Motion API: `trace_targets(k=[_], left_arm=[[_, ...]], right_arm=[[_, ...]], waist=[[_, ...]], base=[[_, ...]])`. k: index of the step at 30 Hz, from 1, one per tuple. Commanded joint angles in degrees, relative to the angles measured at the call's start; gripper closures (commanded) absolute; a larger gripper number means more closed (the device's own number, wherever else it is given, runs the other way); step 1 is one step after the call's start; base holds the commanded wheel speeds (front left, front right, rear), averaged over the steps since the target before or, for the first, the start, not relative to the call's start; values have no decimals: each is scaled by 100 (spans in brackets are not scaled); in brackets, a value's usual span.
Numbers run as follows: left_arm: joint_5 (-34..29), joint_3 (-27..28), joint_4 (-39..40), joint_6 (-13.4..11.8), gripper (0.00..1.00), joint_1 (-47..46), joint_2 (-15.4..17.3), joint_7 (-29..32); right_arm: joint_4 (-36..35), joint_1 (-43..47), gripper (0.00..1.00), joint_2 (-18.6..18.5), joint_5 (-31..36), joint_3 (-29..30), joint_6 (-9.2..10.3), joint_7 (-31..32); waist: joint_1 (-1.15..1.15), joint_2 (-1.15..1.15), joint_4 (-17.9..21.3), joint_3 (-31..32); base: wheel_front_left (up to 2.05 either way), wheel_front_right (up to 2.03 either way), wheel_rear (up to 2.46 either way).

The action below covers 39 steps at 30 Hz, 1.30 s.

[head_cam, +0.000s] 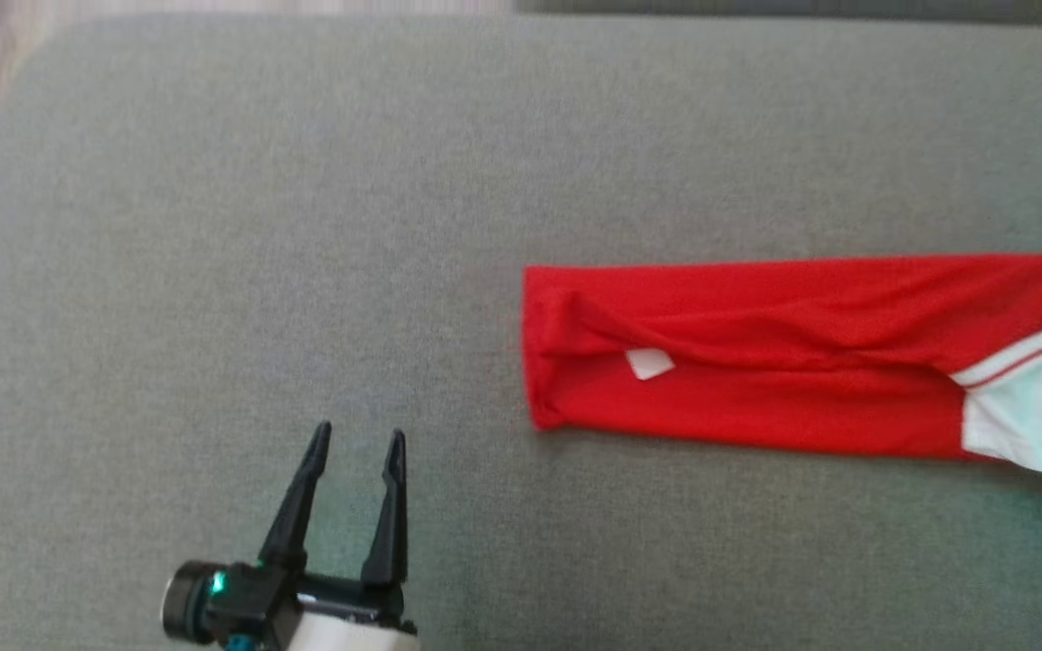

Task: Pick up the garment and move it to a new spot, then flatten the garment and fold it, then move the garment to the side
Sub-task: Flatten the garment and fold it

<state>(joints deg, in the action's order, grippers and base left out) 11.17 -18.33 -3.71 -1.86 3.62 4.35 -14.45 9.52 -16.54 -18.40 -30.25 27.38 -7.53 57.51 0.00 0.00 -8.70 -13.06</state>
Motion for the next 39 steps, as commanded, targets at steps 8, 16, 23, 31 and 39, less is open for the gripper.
trace_targets(k=[8, 16, 23, 31, 39], left_arm=[[-63, 334, -22, 88, 0, 277, -126, -54], [36, 238, -99, 81, 0, 261, -145, -54], [112, 28, -220, 37, 0, 110, -146, -54], [191, -109, -312, -16, 0, 127, -146, -54], [200, -157, -347, -37, 0, 147, -146, -54]], right_arm=[[-1649, 310, 100, 365, -360, -133, 4, 1174], [-2374, 167, 100, 1539, -603, -1707, 4, 1753], [-1113, -267, 100, 1550, -870, -2692, 4, 278], [-51, -574, 100, 1551, -958, -3379, 4, -580], [672, -900, 100, 1551, -1333, -3882, 4, -1240]], waist=[[0, 0, -55, 589], [0, 0, -43, 549], [0, 0, -327, 446], [0, 0, -598, 443], [0, 0, -632, 476]], base=[[0, 0, 0], [0, 0, 0], [0, 0, 0], [0, 0, 0], [0, 0, 0]])
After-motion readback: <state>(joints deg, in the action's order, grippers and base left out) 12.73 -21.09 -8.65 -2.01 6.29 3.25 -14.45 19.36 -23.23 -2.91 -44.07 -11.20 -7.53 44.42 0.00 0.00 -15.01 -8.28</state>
